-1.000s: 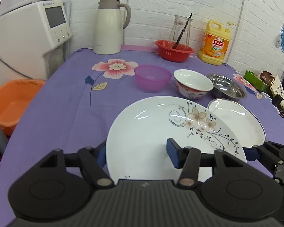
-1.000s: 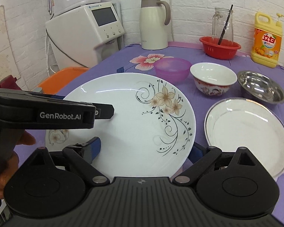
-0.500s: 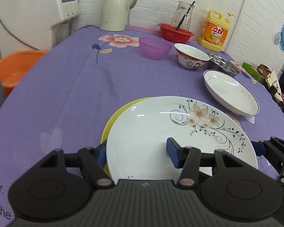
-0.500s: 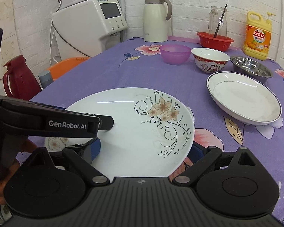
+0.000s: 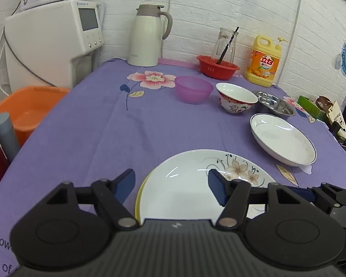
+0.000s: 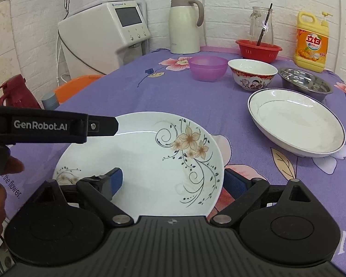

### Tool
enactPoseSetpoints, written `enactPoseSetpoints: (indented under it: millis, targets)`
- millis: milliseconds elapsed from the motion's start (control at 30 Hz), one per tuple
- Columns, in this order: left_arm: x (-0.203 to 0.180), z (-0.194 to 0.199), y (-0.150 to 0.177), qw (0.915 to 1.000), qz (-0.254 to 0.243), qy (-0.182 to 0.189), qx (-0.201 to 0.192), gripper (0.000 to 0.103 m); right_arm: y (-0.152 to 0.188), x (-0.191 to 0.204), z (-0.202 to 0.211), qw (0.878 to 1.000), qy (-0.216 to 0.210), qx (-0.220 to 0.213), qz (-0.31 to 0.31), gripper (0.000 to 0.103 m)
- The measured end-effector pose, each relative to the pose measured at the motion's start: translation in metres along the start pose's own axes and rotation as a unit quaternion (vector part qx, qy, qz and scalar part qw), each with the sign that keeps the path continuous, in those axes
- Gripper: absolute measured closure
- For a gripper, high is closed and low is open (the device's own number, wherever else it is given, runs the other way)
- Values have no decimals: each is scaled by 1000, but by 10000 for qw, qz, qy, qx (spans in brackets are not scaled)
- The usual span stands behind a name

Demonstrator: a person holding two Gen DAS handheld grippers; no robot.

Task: Organize plates and bowls
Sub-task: 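Lower the floral plate onto the yellow plate and open the left tool, then move the left tool to the white rimmed deep plate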

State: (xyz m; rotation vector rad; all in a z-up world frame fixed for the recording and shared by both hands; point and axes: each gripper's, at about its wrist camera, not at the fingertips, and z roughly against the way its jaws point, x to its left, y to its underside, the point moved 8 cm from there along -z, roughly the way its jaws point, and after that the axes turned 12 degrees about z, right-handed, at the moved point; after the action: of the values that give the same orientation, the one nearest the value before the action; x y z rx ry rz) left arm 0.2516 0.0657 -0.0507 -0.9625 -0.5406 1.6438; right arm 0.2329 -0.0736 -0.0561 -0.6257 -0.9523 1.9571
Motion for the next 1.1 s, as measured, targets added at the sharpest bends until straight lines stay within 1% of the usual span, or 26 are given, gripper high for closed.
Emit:
enactPoseSetpoints:
  millis: [67, 100, 200, 433, 467, 500, 533, 667, 800, 933, 1000, 1100]
  targets:
    - [-5, -2, -3, 10000, -34, 7, -10, 37, -2, -7, 6, 9999, 60, -78, -73, 0]
    - [-8, -3, -5, 10000, -65, 16, -26, 33, -2, -12, 10, 9998, 93, -119, -93, 0]
    - [-22, -9, -10, 9998, -175, 18, -57, 26, -5, -31, 24, 9988, 269, -279, -282, 0]
    - [-61, -22, -16, 9987, -445, 249, -24, 26, 0, -84, 47, 9928, 870, -428, -710, 0]
    - [-64, -24, -16, 9986, -472, 232, -17, 20, 3, -92, 50, 9914, 952, -422, -789, 0]
    - [-68, -27, -17, 9986, -498, 199, -26, 9, 5, -98, 52, 9904, 1015, -412, -849, 0]
    - [-72, -28, -18, 9985, -504, 187, -65, 7, 7, -104, 53, 9896, 1063, -400, -884, 0]
    - [-82, -35, -23, 9979, -617, 178, -78, 7, 12, -127, 50, 9859, 1322, -274, -985, 0]
    - [-87, -46, -29, 9974, -704, 116, -40, 7, 13, -148, 43, 9840, 1308, -293, -1176, 0]
    - [-89, -58, -34, 9973, -736, 64, 58, 7, 9, -172, 26, 9828, 1389, -276, -1184, 0]
    - [-91, -66, -36, 9971, -752, 45, 122, 6, 6, -187, 13, 9816, 1469, -205, -1203, 0]
    - [-94, -80, -39, 9970, -728, 76, 270, 6, 5, -203, -7, 9809, 1461, -88, -1285, 0]
